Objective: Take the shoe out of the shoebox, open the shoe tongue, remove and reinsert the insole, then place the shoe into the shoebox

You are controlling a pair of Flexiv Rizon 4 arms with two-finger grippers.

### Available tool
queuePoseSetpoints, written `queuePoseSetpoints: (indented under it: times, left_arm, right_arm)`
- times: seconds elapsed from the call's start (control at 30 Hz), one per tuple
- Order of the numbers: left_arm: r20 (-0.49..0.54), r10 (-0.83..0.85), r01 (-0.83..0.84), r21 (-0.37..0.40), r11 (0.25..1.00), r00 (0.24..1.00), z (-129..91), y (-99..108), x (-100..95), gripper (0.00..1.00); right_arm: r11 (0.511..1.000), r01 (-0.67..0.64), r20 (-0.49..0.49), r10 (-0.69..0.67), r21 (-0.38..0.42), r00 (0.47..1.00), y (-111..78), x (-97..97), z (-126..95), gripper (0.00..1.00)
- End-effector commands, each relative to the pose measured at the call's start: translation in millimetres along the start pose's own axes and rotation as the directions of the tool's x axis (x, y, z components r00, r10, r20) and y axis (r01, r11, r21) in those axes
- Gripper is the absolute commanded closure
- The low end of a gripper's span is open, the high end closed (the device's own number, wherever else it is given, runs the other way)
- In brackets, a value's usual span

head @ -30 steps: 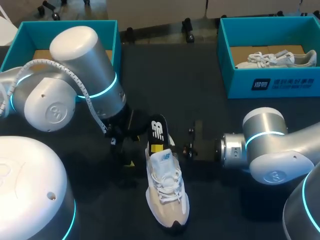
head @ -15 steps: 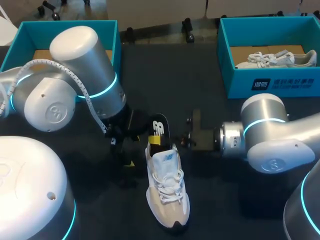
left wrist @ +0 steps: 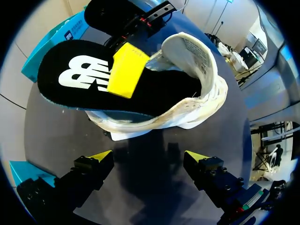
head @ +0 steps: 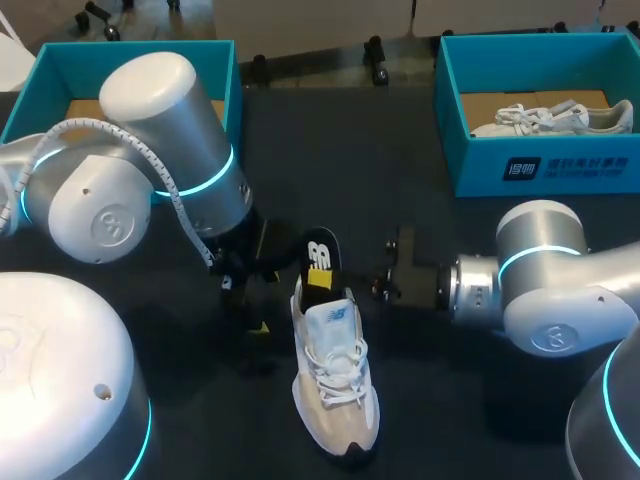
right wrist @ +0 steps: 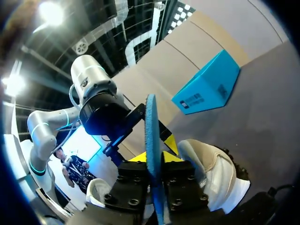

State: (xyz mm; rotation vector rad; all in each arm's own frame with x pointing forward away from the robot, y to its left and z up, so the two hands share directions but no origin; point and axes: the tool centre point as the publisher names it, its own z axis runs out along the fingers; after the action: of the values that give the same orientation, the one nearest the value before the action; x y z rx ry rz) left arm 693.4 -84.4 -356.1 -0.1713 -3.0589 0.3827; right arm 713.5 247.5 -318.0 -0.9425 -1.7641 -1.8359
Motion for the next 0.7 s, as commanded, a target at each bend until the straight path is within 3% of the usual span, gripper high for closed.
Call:
queuePoseSetpoints:
  times: [0.03,0.7]
  left_arm:
    - [0.002,0.000,0.000,-0.003,1.000,1.000,0,0,0.4,0.00]
    - [0.002,0.000,0.000,-0.003,1.000,1.000,0,0,0.4,0.00]
  right_arm:
    - [1.000,-0.008,-0.024,0.008,0.005,1.000,0.6,-8.5,0,1.00]
    - [0.986,-0.165,-0.018,0.166,0.015,0.986,-45.5,-8.0,4,1.00]
